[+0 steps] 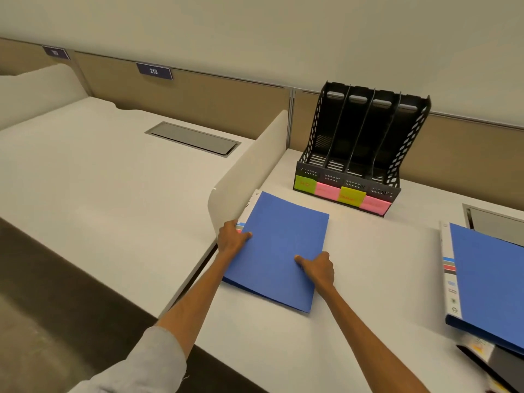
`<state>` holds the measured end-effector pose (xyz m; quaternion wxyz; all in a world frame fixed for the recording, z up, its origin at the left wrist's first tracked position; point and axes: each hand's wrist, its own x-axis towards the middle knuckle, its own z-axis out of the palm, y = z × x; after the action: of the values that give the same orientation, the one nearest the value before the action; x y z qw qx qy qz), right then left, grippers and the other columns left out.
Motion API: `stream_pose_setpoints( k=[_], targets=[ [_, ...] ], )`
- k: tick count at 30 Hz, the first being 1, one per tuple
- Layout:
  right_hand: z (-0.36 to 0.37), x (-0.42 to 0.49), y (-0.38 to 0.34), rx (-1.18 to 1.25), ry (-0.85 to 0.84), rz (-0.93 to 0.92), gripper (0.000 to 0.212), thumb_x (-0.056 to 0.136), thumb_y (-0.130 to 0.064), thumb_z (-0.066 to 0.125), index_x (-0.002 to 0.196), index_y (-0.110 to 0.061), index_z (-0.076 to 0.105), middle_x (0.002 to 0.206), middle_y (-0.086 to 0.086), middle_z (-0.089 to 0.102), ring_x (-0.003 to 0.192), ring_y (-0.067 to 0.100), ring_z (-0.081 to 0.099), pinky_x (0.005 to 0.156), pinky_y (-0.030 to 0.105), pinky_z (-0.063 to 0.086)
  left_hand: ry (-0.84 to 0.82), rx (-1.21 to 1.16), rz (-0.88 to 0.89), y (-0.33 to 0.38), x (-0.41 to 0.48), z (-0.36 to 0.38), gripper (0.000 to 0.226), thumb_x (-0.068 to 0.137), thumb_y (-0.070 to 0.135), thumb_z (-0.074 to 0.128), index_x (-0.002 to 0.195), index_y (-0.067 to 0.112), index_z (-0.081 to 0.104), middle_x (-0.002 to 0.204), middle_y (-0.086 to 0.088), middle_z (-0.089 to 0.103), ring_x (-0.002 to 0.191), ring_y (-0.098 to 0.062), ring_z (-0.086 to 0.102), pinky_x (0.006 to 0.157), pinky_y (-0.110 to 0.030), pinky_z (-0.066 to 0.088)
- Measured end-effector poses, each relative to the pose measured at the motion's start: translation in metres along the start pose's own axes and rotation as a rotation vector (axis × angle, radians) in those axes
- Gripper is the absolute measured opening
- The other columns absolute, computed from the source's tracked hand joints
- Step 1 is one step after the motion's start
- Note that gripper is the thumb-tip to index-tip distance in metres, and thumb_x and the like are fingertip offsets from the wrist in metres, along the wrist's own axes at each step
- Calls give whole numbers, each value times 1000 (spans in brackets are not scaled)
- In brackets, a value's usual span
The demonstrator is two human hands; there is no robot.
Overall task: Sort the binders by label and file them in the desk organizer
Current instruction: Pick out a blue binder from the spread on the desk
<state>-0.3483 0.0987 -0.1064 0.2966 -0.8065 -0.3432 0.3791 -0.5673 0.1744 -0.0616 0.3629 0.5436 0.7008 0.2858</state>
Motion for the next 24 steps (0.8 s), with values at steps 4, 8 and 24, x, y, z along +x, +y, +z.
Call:
stream_pose_setpoints(
  k=[4, 8, 24],
  targets=[
    [1, -2, -4, -162, 0, -4, 81, 61, -57, 82, 115, -9, 45, 116, 5, 56, 103, 27, 61, 77, 36, 52, 32, 39, 38, -4, 2, -2, 29, 79, 18, 72, 97, -1, 61, 96, -16, 68, 87, -33, 62, 67, -32, 46],
    [13, -10, -6, -322, 100, -71, 96, 59, -60, 82, 125, -6, 38, 124, 9, 43, 111, 27, 53, 74, 34, 47, 27, 105, 85, -3, 2, 2, 38, 84, 16, 66, 119, 1, 58, 118, -14, 62, 109, -33, 58, 83, -36, 47],
    [14, -11, 12, -531, -36, -365, 82, 80, -68, 57, 148, -29, 31, 148, 0, 26, 135, 23, 27, 105, 40, 31, 53, 617, 310, -26, -28, 39, 54, 104, 28, 33, 151, 4, 21, 161, -14, 13, 150, -28, 7, 122, -41, 3]
  ],
)
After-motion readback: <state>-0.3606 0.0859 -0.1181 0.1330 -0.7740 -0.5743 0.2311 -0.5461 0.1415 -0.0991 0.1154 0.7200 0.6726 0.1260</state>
